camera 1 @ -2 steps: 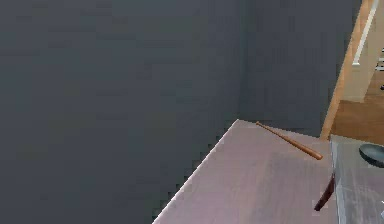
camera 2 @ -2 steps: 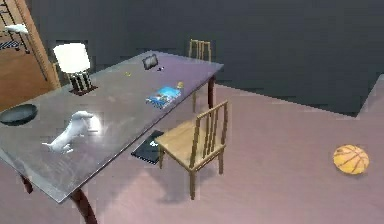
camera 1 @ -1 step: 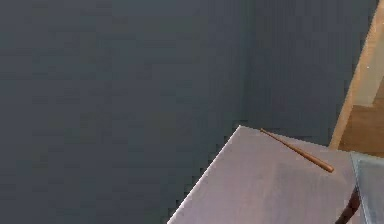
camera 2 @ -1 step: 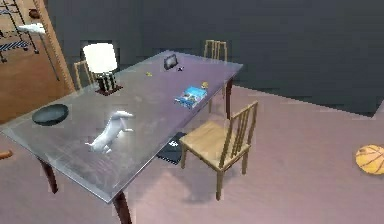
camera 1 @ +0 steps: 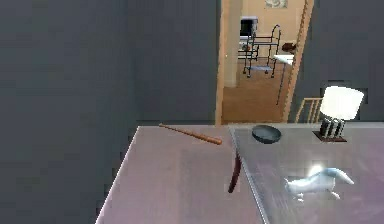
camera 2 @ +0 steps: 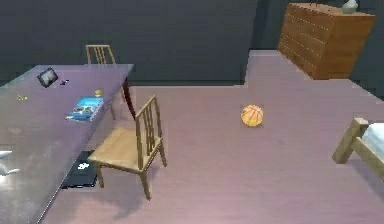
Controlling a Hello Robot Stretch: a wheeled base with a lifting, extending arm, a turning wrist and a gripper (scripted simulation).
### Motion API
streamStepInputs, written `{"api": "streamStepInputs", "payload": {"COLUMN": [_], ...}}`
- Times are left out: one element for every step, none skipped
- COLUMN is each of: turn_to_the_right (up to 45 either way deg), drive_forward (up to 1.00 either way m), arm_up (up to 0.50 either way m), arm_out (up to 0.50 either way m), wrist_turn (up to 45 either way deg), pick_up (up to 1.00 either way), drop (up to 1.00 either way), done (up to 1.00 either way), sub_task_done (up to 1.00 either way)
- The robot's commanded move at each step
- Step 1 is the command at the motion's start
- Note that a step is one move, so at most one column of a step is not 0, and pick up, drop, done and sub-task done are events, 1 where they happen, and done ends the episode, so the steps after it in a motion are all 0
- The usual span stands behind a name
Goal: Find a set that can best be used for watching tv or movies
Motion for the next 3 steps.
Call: {"api": "streamStepInputs", "payload": {"turn_to_the_right": [0.0, 0.0, 42.0], "drive_forward": [1.00, 0.60, 0.00], "arm_up": [0.00, 0.00, 0.00], "arm_out": [0.00, 0.00, 0.00], "wrist_turn": [0.0, 0.0, 0.0], "pick_up": [0.00, 0.00, 0.00], "drop": [0.00, 0.00, 0.00], "done": [0.00, 0.00, 0.00], "sub_task_done": [0.00, 0.00, 0.00]}}
